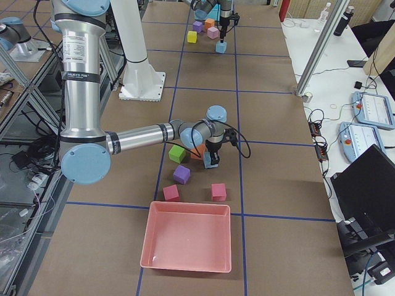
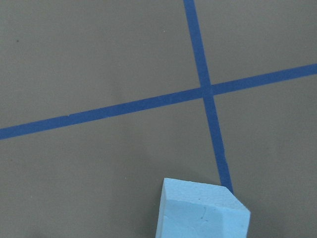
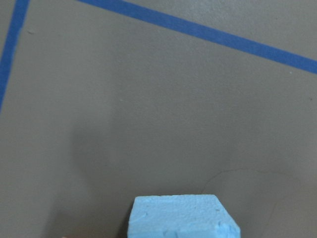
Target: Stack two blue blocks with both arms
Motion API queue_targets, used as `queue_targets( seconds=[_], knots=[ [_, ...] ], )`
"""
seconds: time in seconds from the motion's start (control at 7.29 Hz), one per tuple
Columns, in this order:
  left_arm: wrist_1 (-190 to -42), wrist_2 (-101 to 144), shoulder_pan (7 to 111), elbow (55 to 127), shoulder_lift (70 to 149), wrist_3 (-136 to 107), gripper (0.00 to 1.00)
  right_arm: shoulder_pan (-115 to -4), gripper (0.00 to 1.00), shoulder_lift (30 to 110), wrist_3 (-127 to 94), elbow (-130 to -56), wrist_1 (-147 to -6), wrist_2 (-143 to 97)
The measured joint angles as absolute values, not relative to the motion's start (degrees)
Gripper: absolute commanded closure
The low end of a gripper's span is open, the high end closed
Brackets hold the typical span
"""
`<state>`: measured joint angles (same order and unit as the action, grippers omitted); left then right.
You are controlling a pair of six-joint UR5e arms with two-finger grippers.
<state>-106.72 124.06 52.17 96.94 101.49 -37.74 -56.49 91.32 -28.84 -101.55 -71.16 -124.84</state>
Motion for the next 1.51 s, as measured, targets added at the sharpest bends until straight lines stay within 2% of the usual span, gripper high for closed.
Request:
queue_targets(
  seconds=[0.41,0.82,1.1,1.51],
  knots=[
    [-107.6,122.0,50.9,97.0,101.5,-37.8,0.01,-60.9,0.48,89.7,-28.8,-104.9,-75.6,-128.8],
    [-109.1,118.9,49.0,96.9,101.4,-38.4,0.01,-59.8,0.48,78.3,-30.8,-111.8,-96.4,-127.0],
    [-109.2,118.8,48.8,96.4,101.5,-38.1,0.01,-53.7,0.48,71.4,-39.9,-112.5,-101.7,-123.7],
    [-110.8,119.1,47.8,94.5,102.1,-37.5,0.04,-44.3,0.48,63.5,-55.0,-110.5,-102.2,-119.7]
  ],
)
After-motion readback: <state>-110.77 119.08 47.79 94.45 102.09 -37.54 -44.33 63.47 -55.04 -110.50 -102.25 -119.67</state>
